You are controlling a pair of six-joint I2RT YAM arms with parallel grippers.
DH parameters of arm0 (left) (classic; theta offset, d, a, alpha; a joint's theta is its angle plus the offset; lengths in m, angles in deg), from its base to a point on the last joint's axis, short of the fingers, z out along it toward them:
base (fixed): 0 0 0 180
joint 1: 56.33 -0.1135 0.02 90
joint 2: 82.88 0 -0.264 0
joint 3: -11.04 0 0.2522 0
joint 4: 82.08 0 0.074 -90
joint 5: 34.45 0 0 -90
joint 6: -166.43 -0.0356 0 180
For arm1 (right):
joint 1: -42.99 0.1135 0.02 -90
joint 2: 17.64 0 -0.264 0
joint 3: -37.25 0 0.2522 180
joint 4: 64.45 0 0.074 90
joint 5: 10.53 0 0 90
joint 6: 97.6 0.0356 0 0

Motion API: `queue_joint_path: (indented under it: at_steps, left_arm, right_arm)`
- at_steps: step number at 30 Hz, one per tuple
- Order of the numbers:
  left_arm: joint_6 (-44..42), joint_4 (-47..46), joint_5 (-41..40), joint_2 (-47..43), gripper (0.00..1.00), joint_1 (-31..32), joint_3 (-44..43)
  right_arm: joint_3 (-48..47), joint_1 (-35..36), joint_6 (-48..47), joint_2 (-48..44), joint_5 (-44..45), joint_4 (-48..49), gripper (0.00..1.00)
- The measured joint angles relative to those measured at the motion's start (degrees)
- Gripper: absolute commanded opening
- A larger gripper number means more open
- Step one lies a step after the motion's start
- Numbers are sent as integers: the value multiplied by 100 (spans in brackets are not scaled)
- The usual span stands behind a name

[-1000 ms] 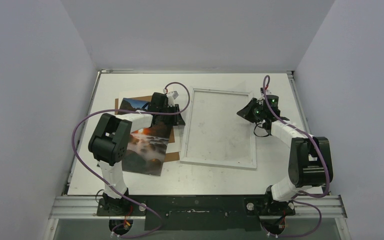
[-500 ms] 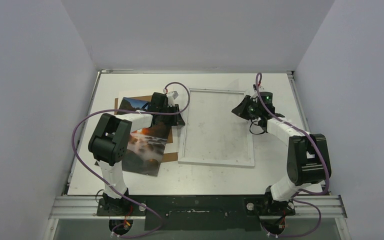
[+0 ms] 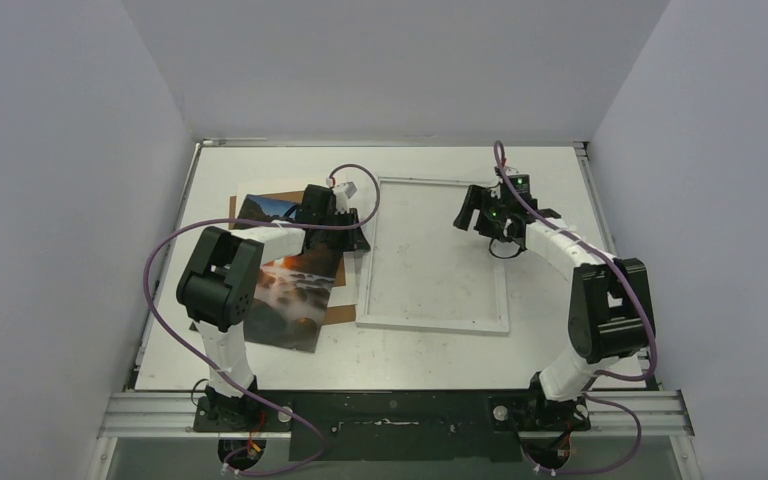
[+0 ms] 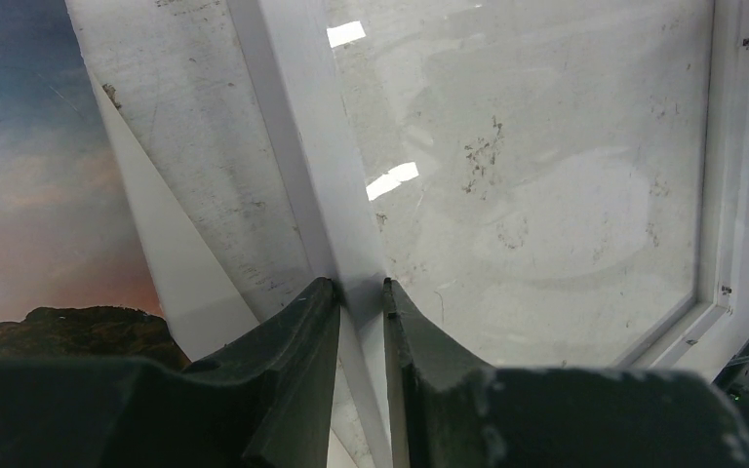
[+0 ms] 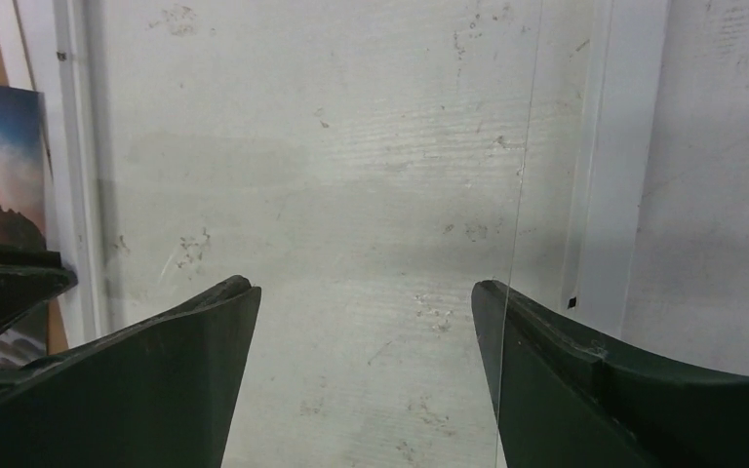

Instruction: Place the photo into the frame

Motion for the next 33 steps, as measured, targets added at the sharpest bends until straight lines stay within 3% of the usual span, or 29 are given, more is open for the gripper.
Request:
queue_joint_path:
  at_steps: [4, 10, 14, 33]
  left_arm:
    - [0, 0, 0, 0, 21, 0, 0]
    - [0, 0, 2, 0, 20, 0, 0]
    - [0, 0, 4, 0, 20, 0, 0]
    - [2, 0, 22, -2, 20, -7, 0]
  right_arm:
    - [-256, 208, -179, 144, 387, -424, 94]
    - [-732, 535, -439, 442, 1069, -973, 100]
    - [-835, 623, -546, 446, 1340, -1224, 90]
    - [-1084, 719, -671, 645, 2107, -1646, 90]
